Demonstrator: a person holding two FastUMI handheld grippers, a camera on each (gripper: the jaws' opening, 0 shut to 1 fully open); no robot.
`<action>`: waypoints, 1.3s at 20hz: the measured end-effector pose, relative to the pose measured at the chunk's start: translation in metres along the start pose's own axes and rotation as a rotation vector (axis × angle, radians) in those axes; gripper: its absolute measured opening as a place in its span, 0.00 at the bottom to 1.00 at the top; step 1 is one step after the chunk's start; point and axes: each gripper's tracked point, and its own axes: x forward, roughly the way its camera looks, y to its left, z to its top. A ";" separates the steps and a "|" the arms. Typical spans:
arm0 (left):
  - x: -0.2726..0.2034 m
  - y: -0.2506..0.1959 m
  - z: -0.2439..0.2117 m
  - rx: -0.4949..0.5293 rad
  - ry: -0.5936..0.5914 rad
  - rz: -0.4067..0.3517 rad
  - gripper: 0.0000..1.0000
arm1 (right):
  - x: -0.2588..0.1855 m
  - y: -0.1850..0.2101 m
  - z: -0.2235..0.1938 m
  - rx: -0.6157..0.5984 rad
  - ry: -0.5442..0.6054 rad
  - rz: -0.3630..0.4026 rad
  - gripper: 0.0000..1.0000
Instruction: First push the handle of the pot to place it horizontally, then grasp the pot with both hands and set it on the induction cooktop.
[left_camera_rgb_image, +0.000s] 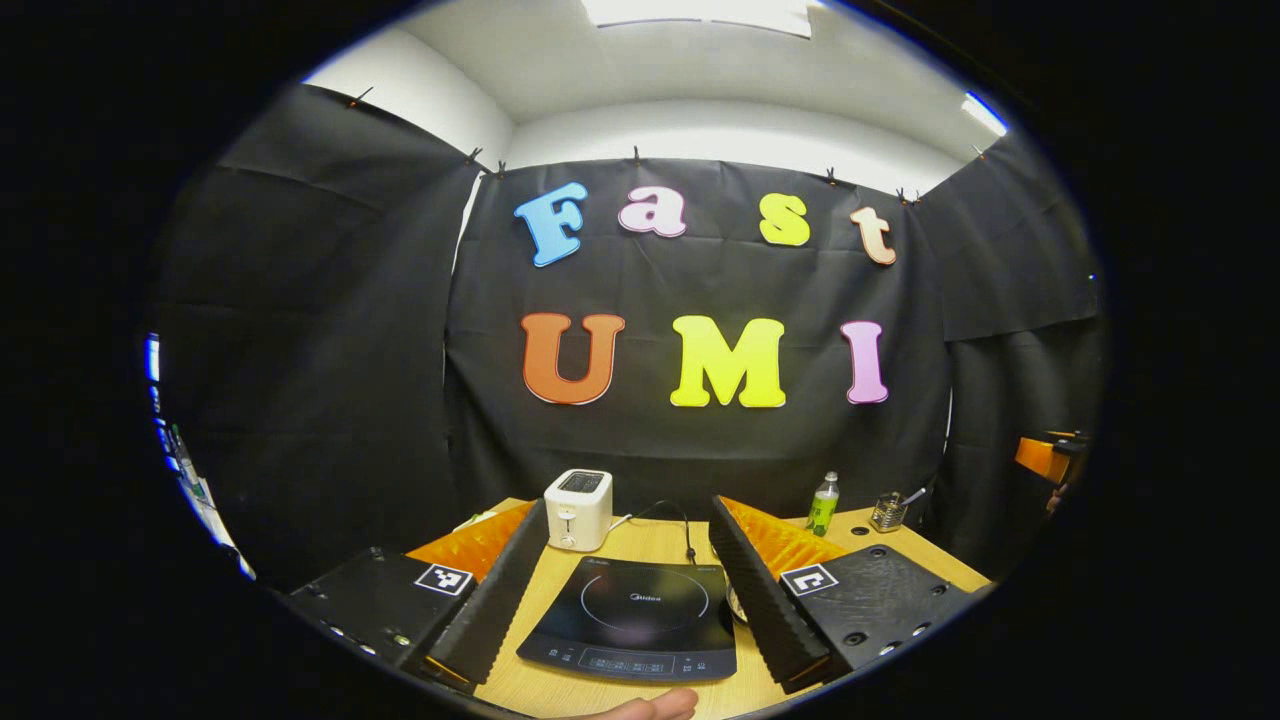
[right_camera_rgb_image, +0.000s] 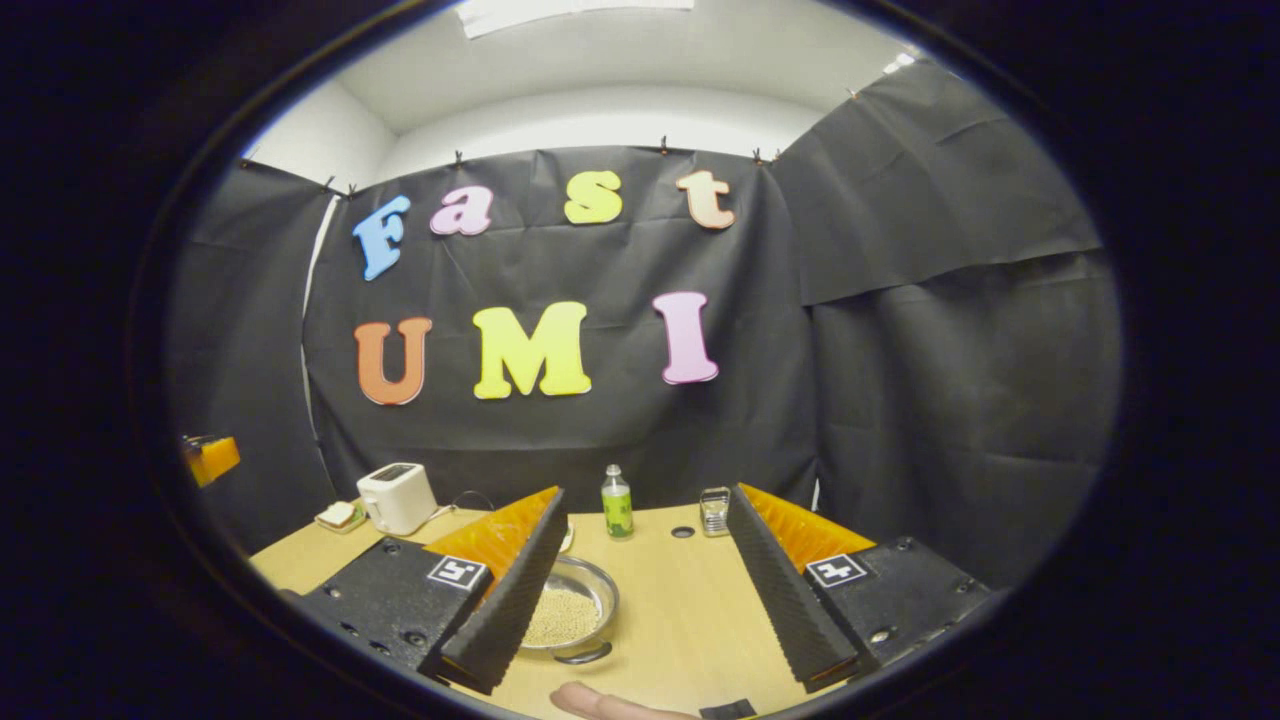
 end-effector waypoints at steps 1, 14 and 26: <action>0.000 -0.001 0.000 0.000 0.000 -0.006 0.96 | -0.002 0.002 0.003 0.003 -0.008 0.008 1.00; -0.021 -0.030 -0.002 0.045 -0.030 -0.085 0.96 | 0.020 0.038 -0.020 -0.001 0.037 0.114 0.86; -0.042 -0.030 -0.001 0.052 -0.058 -0.113 0.96 | 0.055 0.105 -0.143 -0.095 0.372 0.276 0.04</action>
